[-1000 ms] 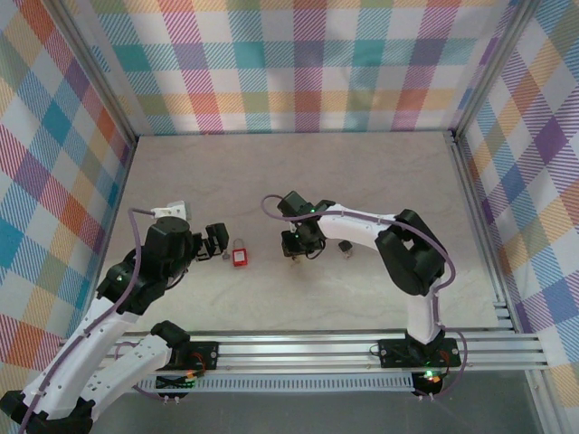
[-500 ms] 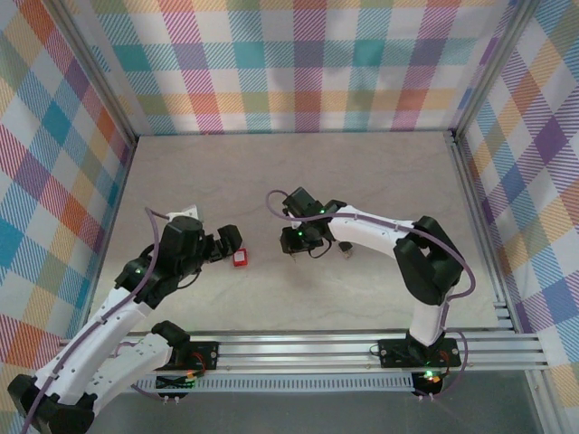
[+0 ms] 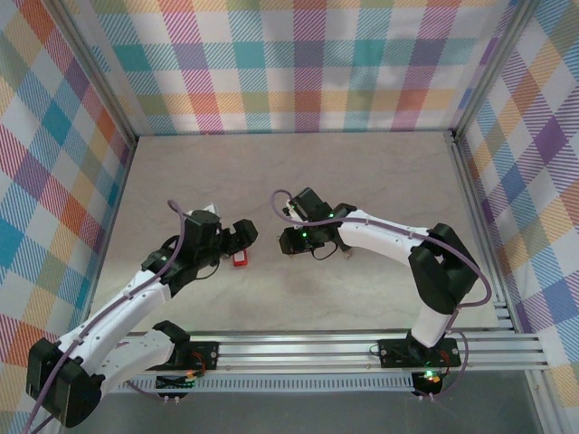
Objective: Lock with the key
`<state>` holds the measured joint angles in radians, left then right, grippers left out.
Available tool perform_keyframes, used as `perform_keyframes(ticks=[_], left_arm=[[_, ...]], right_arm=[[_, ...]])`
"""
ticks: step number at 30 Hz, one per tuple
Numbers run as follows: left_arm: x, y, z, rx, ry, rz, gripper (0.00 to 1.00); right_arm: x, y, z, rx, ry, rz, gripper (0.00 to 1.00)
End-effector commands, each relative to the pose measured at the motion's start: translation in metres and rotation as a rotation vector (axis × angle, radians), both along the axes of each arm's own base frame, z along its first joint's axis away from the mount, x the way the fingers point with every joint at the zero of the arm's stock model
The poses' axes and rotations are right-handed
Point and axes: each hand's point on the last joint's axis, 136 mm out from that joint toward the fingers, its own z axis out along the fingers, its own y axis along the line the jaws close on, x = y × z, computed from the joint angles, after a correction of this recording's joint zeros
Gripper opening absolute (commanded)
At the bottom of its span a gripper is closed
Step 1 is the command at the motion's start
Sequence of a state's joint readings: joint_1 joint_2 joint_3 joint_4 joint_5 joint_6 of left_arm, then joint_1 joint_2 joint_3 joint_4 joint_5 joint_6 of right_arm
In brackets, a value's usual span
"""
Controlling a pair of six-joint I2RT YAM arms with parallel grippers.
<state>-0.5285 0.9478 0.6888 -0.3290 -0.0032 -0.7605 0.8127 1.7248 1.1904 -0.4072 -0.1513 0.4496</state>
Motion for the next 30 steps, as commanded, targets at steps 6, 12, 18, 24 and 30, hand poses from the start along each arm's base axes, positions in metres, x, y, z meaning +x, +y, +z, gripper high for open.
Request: perform_keyframes(ticks=[6, 12, 18, 24, 30], left_arm=[[0.016, -0.025, -0.006, -0.138, 0.013, -0.018, 0.85], [0.019, -0.038, -0.019, -0.167, 0.054, -0.039, 0.78], [0.021, -0.047, -0.026, -0.173, 0.073, -0.054, 0.73], [0.021, -0.057, -0.034, -0.180, 0.094, -0.075, 0.65], [0.022, -0.065, -0.037, -0.188, 0.102, -0.090, 0.57]], right_arm=[[-0.006, 0.011, 0.019, 0.084, -0.037, 0.053, 0.27], [-0.008, 0.014, 0.021, 0.100, -0.034, 0.063, 0.27], [-0.008, 0.015, 0.023, 0.111, -0.033, 0.066, 0.27], [-0.009, 0.016, 0.025, 0.122, -0.036, 0.073, 0.27], [-0.009, 0.017, 0.025, 0.126, -0.033, 0.073, 0.26]])
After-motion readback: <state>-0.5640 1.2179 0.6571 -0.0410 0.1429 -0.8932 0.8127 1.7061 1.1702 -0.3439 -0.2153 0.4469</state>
